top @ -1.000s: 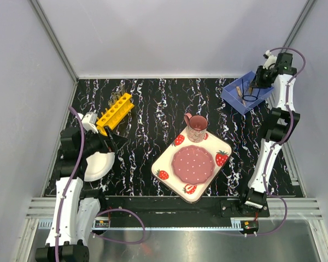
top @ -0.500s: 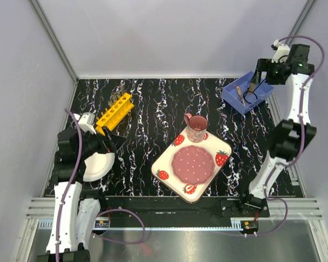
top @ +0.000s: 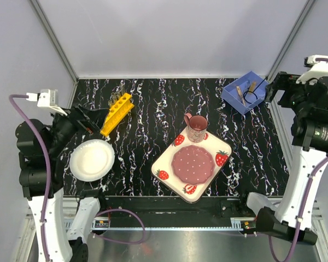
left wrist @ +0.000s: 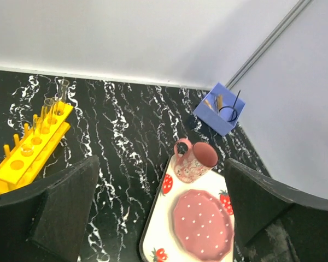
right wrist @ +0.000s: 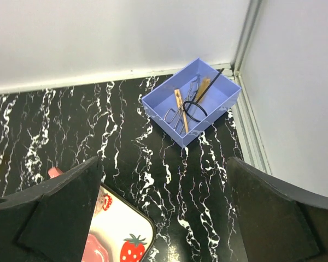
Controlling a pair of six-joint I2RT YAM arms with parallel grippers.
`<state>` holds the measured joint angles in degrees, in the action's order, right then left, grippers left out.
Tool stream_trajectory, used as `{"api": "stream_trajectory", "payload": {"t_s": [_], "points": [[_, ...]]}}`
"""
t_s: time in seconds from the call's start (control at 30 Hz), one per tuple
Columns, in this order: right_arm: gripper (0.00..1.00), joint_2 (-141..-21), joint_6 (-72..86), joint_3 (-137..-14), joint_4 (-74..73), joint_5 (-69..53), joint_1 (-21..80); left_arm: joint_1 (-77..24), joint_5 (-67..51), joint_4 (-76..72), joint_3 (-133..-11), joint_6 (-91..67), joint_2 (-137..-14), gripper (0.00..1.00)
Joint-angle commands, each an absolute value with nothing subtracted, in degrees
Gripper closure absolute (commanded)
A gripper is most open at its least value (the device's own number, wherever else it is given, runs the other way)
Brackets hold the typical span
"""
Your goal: Organize the chemistry lab equipment
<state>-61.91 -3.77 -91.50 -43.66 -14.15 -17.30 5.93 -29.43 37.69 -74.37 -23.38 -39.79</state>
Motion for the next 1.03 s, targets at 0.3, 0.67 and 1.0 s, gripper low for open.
{"api": "stream_trajectory", "payload": {"t_s": [0.3, 0.67, 1.0], "points": [[0.0, -56.52, 2.64, -98.17, -48.69, -11.42, -17.4, 4.31, -24.61, 43.41, -89.2, -28.04, -44.82, 0.01], [0.0, -55.55, 1.06, -99.14, -50.54, -13.09, -17.4, -3.07, -19.95, 48.77, -95.36, -22.33, -46.41, 0.01], [0.0, -55.28, 0.26, -100.72, -52.12, -15.73, -17.4, -7.38, -16.44, 50.36, -95.36, -17.23, -45.88, 0.01]]}}
